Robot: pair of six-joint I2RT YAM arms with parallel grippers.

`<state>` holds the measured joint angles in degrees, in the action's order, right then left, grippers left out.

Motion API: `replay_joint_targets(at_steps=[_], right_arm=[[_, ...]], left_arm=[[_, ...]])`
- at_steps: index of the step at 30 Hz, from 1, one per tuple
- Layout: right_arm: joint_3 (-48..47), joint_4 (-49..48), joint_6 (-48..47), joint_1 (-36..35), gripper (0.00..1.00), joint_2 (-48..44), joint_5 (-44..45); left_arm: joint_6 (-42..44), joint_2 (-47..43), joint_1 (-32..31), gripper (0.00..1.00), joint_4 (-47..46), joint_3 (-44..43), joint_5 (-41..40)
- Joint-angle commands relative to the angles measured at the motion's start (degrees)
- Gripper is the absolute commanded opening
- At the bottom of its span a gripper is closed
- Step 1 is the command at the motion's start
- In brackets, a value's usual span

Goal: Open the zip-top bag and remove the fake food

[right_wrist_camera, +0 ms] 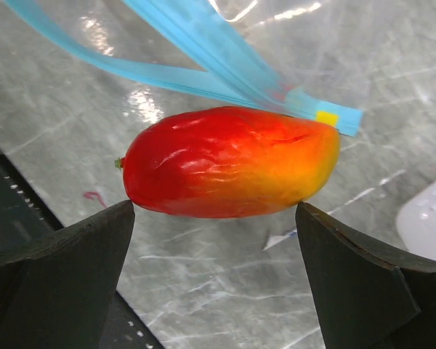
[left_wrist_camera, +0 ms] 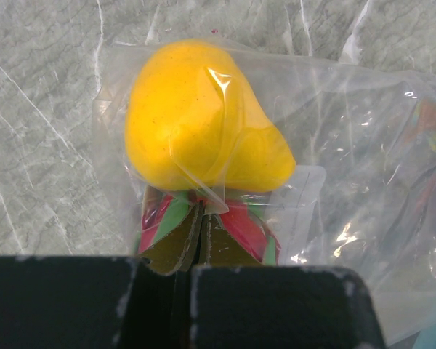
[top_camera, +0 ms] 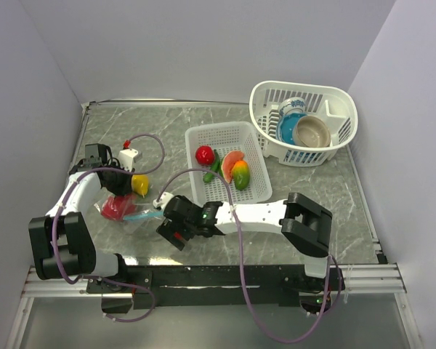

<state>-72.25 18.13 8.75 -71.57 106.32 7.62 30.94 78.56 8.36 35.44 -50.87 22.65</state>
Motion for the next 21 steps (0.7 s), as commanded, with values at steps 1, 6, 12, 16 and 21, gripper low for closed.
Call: replay_joint_targets(at_steps=[1, 6, 12, 16, 21], right_arm=[[-3.2, -0.4, 1.2, 0.8, 1.00, 0.9, -4.5], [-4.8, -0.3, 3.4, 1.4, 1.00, 0.0, -6.7], [-1.8, -3.9, -7.9, 0.6, 1.00, -4.2, 0.4], [1.4, -7.7, -19.6, -0.1, 1.00, -6.0, 2.1], [1.6, -7.9, -26.8, -0.1, 1.00, -7.2, -4.5]], left_arm=[[1.4, -1.0, -0.2, 0.01, 2.9, -0.8, 0.0], [1.6, -1.2, -0.2, 0.01, 2.8, 0.1, 0.5], [1.8, -1.4, -0.2, 0.01, 3.0, 0.4, 0.2], [1.7, -1.7, -0.1, 0.01, 3.1, 0.2, 0.2], [1.6, -1.8, -0.1, 0.01, 3.2, 0.2, 0.0]])
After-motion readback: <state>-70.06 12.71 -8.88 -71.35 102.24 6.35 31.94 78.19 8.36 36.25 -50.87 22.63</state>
